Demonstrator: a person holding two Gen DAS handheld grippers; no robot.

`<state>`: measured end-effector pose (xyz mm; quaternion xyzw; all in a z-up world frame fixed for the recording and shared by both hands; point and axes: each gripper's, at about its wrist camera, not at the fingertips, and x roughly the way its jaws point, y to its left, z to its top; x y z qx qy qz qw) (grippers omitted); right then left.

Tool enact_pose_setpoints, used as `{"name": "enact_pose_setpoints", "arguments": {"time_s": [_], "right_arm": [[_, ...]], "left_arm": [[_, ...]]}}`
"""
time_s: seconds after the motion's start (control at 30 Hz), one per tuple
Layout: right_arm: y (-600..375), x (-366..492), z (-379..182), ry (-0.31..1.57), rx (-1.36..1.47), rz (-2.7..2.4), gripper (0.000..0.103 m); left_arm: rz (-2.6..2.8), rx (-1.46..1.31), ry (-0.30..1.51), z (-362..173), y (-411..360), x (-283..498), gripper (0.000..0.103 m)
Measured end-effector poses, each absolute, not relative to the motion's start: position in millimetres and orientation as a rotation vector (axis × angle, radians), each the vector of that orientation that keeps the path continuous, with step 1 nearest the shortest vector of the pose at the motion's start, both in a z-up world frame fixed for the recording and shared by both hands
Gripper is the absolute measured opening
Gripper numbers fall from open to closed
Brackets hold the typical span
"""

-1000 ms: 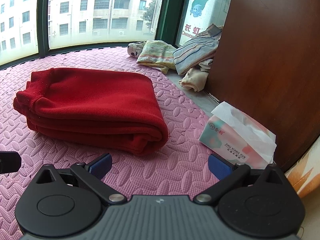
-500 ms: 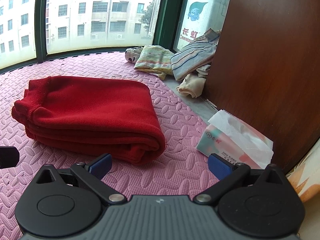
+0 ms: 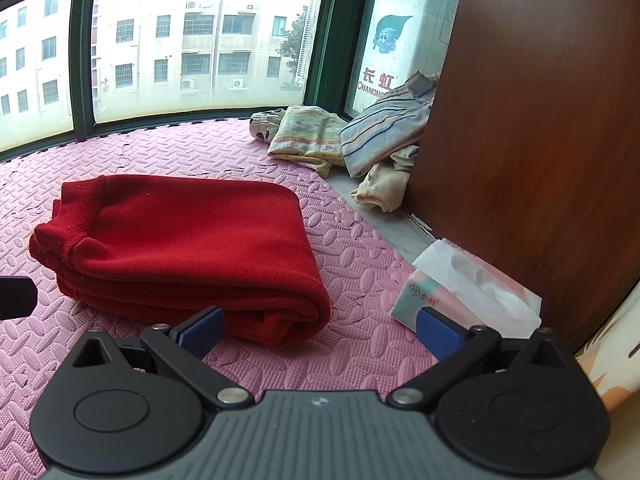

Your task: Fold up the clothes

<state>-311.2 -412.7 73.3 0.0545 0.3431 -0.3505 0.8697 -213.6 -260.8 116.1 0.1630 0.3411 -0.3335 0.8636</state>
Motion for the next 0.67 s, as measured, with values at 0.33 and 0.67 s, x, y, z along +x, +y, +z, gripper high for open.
{"name": "enact_pose_setpoints", "arguments": {"time_s": [0.33,0.67], "right_arm": [[-408.5,-312.9,79.3,0.696,0.117,-0.725,0.103],[-406.0,-315.7,82.3,0.685,0.12,-0.719,0.103]], "left_arm": [[-0.694,0.337,0.685,122.3,-258.0,-216.7,0.103],[-0.693,0.326,0.655,125.4,-253.7,-220.3,0.103]]}}
